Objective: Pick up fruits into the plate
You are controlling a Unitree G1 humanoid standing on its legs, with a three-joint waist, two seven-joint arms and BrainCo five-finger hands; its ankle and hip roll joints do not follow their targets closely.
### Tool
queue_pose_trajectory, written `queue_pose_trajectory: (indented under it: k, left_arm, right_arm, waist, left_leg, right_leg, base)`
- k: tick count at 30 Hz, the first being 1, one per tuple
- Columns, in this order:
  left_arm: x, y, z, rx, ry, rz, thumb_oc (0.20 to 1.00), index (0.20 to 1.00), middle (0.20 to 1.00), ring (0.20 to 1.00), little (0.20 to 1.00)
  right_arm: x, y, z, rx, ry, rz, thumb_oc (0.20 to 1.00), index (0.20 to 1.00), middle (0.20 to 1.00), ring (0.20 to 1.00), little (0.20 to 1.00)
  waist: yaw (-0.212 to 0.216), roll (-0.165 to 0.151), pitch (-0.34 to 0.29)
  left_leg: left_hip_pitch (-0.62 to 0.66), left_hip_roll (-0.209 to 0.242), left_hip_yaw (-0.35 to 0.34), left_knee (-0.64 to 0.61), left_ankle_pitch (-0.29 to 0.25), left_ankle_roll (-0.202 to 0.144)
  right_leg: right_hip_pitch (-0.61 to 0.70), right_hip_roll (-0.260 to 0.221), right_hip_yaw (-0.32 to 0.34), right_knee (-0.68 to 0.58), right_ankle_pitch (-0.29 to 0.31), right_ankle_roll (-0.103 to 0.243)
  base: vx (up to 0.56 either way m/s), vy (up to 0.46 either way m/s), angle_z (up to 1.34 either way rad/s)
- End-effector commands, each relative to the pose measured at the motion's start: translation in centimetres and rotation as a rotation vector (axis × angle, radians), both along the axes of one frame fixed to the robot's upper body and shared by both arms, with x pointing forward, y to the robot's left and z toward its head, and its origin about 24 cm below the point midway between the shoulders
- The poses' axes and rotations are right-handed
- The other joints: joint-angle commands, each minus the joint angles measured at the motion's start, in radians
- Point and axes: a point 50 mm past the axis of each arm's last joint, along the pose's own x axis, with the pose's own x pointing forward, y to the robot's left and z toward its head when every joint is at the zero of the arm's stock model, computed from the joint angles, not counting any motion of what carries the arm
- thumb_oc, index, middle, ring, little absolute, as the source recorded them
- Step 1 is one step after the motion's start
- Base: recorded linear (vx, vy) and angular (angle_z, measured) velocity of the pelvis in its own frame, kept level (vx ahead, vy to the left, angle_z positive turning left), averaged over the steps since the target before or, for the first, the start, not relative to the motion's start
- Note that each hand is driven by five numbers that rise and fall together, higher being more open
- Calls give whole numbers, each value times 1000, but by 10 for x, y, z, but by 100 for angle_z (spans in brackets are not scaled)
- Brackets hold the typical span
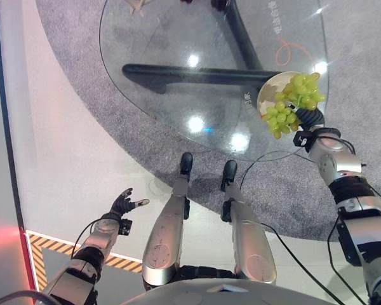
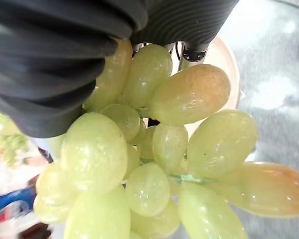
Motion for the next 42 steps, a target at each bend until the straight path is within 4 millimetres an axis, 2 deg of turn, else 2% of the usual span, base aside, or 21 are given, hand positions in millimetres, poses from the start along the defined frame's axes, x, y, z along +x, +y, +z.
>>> queue_pose_trajectory:
  k: [1, 5, 6, 11, 16, 17, 18, 19, 31, 38, 42]
  left_arm:
    - [-1, -3, -1, -4, -4, 6, 1000, 1000, 1000, 1000, 1000]
    - [4, -6, 4, -21, -31, 3, 1000, 1000, 1000, 1000, 1000]
    - [7, -9, 6, -31, -46, -7, 1000, 1000, 1000, 1000, 1000]
    - [9, -18, 8, -56, -61, -41, 1000, 1000, 1000, 1000, 1000]
    - [9, -23, 9, -64, -78, -69, 1000, 1000, 1000, 1000, 1000]
    - [9, -24, 10, -69, -84, -70, 1000, 1000, 1000, 1000, 1000]
    - [10, -25, 10, -73, -87, -69, 1000, 1000, 1000, 1000, 1000]
    - [10, -25, 10, -75, -90, -69, 1000, 1000, 1000, 1000, 1000]
    - [16, -24, 19, -95, -128, -68, 1000, 1000, 1000, 1000, 1000]
    - [15, -20, 18, -96, -130, -48, 1000, 1000, 1000, 1000, 1000]
    - [14, -16, 17, -109, -126, -23, 1000, 1000, 1000, 1000, 1000]
  right_arm:
    - [0, -19, 48, -180, -128, -70, 200, 200, 200, 200, 200]
    - [4, -22, 61, -217, -133, -121, 200, 200, 200, 200, 200]
    - [5, -25, 69, -233, -139, -157, 200, 200, 200, 200, 200]
    - [6, -36, 84, -264, -110, -257, 200, 200, 200, 200, 200]
    - [8, -45, 87, -305, -36, -309, 200, 200, 200, 200, 200]
    - [8, -46, 86, -308, -18, -318, 652, 652, 652, 652, 652]
    - [8, -47, 86, -311, -11, -321, 953, 953, 953, 953, 953]
    - [8, -47, 85, -310, -8, -323, 1000, 1000, 1000, 1000, 1000]
    - [10, -46, 78, -277, 24, -329, 1000, 1000, 1000, 1000, 1000]
    - [6, -51, 65, -232, 33, -338, 1000, 1000, 1000, 1000, 1000]
    - [1, -54, 47, -236, 63, -365, 1000, 1000, 1000, 1000, 1000]
  waist:
    - [-3, 10, -24]
    - [5, 27, -24]
    - [7, 39, -24]
    - [15, 71, -24]
    - [23, 94, -24]
    - [24, 98, -24]
    - [24, 100, -24]
    - [24, 101, -24]
    - [23, 107, -24]
    - [18, 86, -24]
    - [9, 62, -24]
  left_leg:
    - [-74, -4, -5, 181, -159, 16]
    - [-120, -15, -6, 193, -154, 20]
    - [-147, -22, -3, 206, -153, 21]
    - [-199, -35, 7, 231, -152, 22]
    - [-240, -39, 18, 250, -152, 22]
    - [-247, -40, 19, 252, -152, 23]
    - [-251, -41, 20, 253, -152, 24]
    - [-252, -41, 21, 253, -153, 25]
    - [-246, -43, 28, 235, -148, 32]
    - [-207, -41, 30, 222, -154, 38]
    - [-152, -36, 36, 217, -167, 40]
  right_leg:
    - [-100, -35, -12, 131, -47, 31]
    - [-156, -42, -12, 162, -50, 33]
    - [-189, -50, -11, 180, -51, 35]
    - [-247, -59, -2, 217, -59, 35]
    - [-292, -62, 0, 234, -59, 33]
    - [-298, -61, 1, 234, -59, 31]
    - [-303, -60, 2, 235, -58, 30]
    - [-305, -59, 2, 236, -58, 30]
    - [-309, -48, 8, 223, -50, 28]
    - [-272, -41, 6, 205, -43, 28]
    - [-218, -37, 6, 195, -46, 28]
  base:
    - [-38, -12, 5]
    - [-40, 19, 7]
    - [-34, 45, 5]
    - [-31, 44, 6]
    - [-14, 9, 1]
    - [0, 0, 0]
    - [0, 0, 0]
    - [0, 0, 0]
    - [0, 0, 0]
    - [0, 0, 0]
    - [-3, 34, -1]
